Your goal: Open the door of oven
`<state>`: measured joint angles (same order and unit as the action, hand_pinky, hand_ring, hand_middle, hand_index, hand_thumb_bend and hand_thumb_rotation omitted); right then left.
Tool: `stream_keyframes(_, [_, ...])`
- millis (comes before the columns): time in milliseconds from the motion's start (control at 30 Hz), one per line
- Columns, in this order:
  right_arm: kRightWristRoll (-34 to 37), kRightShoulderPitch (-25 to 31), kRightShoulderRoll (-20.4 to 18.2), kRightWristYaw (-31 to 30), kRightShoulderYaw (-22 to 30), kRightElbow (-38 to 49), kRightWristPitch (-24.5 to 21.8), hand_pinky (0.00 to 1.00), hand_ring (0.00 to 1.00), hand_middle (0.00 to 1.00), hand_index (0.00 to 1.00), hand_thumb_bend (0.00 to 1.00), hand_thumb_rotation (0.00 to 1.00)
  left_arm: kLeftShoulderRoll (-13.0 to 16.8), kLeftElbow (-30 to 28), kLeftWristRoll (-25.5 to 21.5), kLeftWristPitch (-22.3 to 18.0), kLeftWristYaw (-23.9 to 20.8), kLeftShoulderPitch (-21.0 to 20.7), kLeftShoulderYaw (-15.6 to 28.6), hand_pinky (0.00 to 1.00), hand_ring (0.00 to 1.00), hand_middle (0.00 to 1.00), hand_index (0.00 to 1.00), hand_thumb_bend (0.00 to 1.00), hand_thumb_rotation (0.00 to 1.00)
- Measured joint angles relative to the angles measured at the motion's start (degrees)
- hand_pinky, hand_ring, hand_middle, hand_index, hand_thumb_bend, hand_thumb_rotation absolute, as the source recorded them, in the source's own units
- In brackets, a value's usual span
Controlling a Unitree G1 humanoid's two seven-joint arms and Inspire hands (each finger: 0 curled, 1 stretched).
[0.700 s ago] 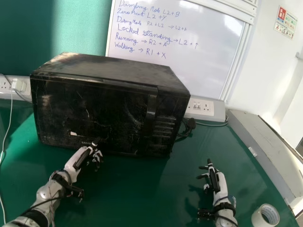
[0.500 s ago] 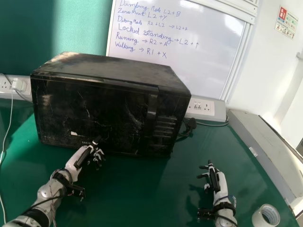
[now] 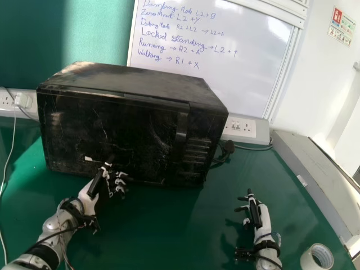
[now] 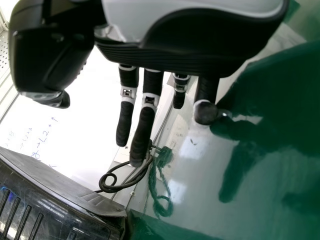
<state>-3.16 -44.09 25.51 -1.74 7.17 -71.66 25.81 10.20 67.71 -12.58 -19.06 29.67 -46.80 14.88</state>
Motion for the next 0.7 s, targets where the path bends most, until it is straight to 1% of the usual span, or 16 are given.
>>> stream_keyframes(100, [0.0,0.0,0.0,0.0,0.0,0.0,0.1,0.17,0.22,0.35,0.6,0.72,0.75,-0.3,-1.4,0.0,1.1,0.0,0.3,0.0,0.23,0.31,0.41,0.55,0.63,0.75])
stream_keyframes(133, [0.0,0.0,0.0,0.0,0.0,0.0,0.2,0.17,0.22,0.35,0.6,0.71,0.75,-0.5,-2.1,0.0,1.5,0.1,0.6,-0.1,0.24,0.34,0.44,0.59,0.69,0.76])
stream_keyframes(167, [0.0,0.0,0.0,0.0,-0.1,0.0,0.3,0.17,0.22,0.35,0.6,0.71,0.75,-0.6,-2.6,0.0,1.9,0.4,0.7,-0.2,0.25,0.35,0.45,0.6,0.71,0.76])
stream_keyframes(200, [-0.1,0.0,0.0,0.0,-0.1,0.0,0.4,0.17,0.22,0.35,0.6,0.71,0.74,-0.6,-3.2,0.0,2.6,1.1,0.9,-0.3,0.26,0.37,0.48,0.62,0.73,0.78])
stream_keyframes(233, [-0.1,0.0,0.0,0.0,-0.1,0.0,0.4,0.17,0.22,0.36,0.6,0.72,0.75,-0.5,-4.0,0.1,3.3,2.1,1.1,-0.6,0.3,0.42,0.55,0.66,0.77,0.82])
stream_keyframes(300, [-0.1,0.0,0.0,0.0,-0.2,0.0,0.5,0.17,0.22,0.35,0.6,0.72,0.75,-0.3,-5.5,0.2,4.7,4.1,1.5,-1.5,0.34,0.47,0.62,0.7,0.81,0.84])
stream_keyframes(367, [-0.2,0.0,0.0,0.1,-0.3,0.0,0.5,0.17,0.21,0.35,0.6,0.73,0.76,-0.3,-7.7,0.2,6.2,5.3,2.2,-2.4,0.37,0.52,0.67,0.72,0.85,0.84])
stream_keyframes(500, [-0.5,0.0,0.1,0.1,-0.6,0.0,0.7,0.16,0.21,0.35,0.6,0.74,0.77,-0.1,-12.3,0.1,10.4,6.1,3.6,-2.9,0.42,0.58,0.75,0.78,0.87,0.91])
stream_keyframes(567, [-0.8,0.0,0.1,0.1,-0.6,-0.1,0.7,0.17,0.22,0.35,0.6,0.73,0.76,0.2,-14.3,-0.1,11.9,6.8,3.9,-2.9,0.44,0.61,0.79,0.82,0.91,0.92])
stream_keyframes(633, [-0.8,0.0,0.2,0.0,-0.6,-0.1,0.7,0.17,0.22,0.35,0.6,0.74,0.76,0.6,-16.8,-1.4,13.4,8.2,4.3,-2.9,0.47,0.66,0.83,0.88,0.93,0.93])
stream_keyframes(700, [-1.0,-0.1,0.2,0.0,-0.7,-0.1,0.7,0.18,0.22,0.35,0.6,0.76,0.77,1.0,-19.2,-2.5,14.5,9.5,4.9,-2.7,0.49,0.71,0.85,0.9,0.94,0.94])
